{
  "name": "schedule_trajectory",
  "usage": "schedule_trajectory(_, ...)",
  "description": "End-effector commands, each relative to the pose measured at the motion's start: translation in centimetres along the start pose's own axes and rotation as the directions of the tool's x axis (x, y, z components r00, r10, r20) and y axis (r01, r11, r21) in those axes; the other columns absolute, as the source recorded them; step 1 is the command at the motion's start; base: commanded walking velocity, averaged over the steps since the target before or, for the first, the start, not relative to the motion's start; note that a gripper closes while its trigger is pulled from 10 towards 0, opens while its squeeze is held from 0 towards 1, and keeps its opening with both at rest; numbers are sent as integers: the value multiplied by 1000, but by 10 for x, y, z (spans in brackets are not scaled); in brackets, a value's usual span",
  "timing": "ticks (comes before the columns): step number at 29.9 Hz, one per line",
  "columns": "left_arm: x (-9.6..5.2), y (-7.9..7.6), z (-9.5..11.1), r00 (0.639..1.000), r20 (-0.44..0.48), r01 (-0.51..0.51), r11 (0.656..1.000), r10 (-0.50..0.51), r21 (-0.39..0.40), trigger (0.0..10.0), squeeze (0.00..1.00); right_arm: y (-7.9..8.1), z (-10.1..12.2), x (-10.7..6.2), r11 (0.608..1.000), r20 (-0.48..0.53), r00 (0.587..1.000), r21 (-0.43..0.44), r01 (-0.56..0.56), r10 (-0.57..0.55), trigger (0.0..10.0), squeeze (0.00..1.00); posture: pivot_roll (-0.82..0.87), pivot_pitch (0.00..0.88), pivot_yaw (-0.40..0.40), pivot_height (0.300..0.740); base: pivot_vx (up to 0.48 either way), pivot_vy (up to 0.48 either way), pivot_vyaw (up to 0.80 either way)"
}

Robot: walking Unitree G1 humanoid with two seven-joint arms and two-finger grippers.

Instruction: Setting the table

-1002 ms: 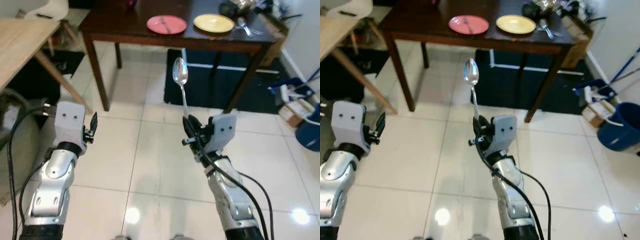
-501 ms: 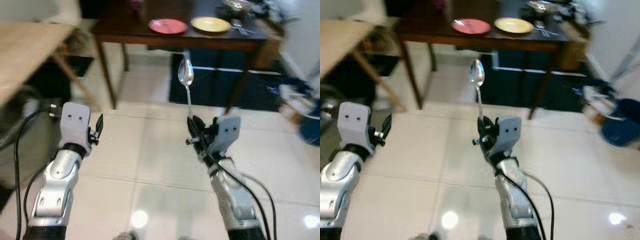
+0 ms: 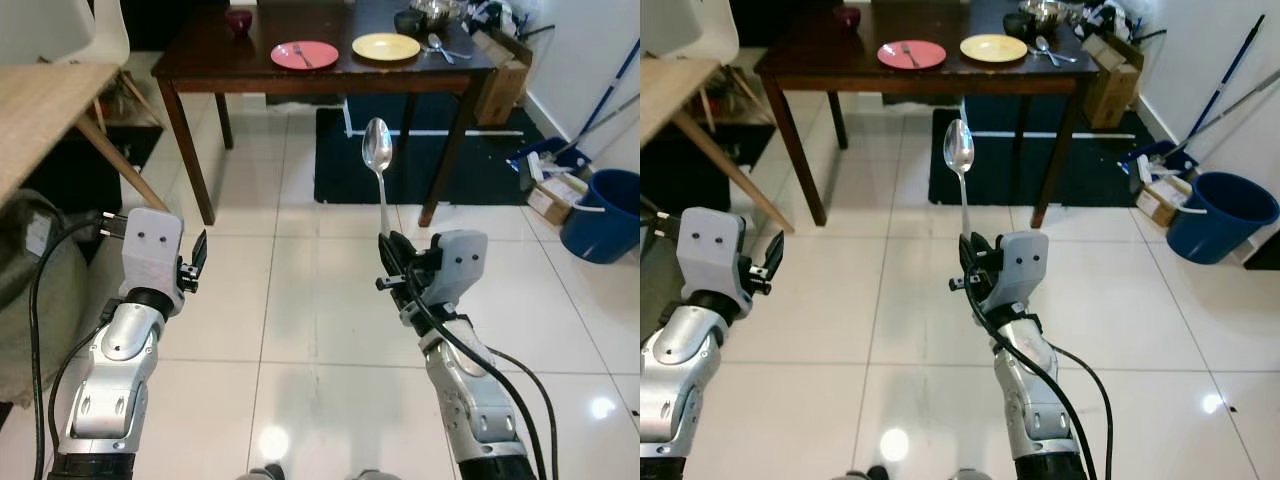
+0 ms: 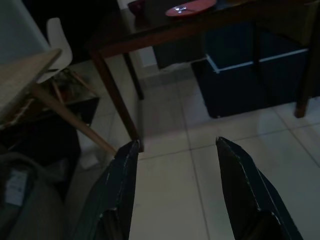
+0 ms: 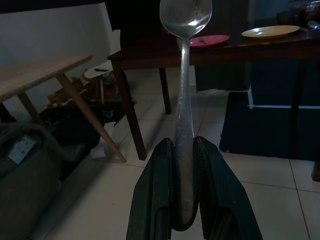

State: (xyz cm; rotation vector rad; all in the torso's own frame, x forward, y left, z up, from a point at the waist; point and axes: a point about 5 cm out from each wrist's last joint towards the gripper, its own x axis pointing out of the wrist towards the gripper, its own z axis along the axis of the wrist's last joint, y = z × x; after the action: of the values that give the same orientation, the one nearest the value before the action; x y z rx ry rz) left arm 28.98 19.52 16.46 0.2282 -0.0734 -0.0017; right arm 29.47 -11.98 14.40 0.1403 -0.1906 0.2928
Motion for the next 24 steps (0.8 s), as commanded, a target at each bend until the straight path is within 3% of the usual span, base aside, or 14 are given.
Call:
schedule_trajectory(1,-2,3,-4,1000,-16,-9,1000,9,16,10000,0,3,1,1,1000,6,1000,4,-13,13,10000,0,-53,24,56,740,480,0,0)
schedule_trajectory(7,-2,3,-5,1000,-17,-9,1000,10,17,10000,0,4,0,1,1000,1,1000,-8,-22,22,10000,0,-53,24,56,740,480,0,0)
schedule_trajectory(14,-2,2,-4,1000,-16,-10,1000,10,16,10000,0,7,0,1,998,-8,999,-25,-49,49,10000,0,-52,26,56,740,468,0,739)
schedule_trajectory(24,-2,2,-4,1000,-14,-12,1000,12,-6,10000,0,8,0,0,998,-9,998,-28,-62,62,10000,0,-52,25,56,740,52,0,794)
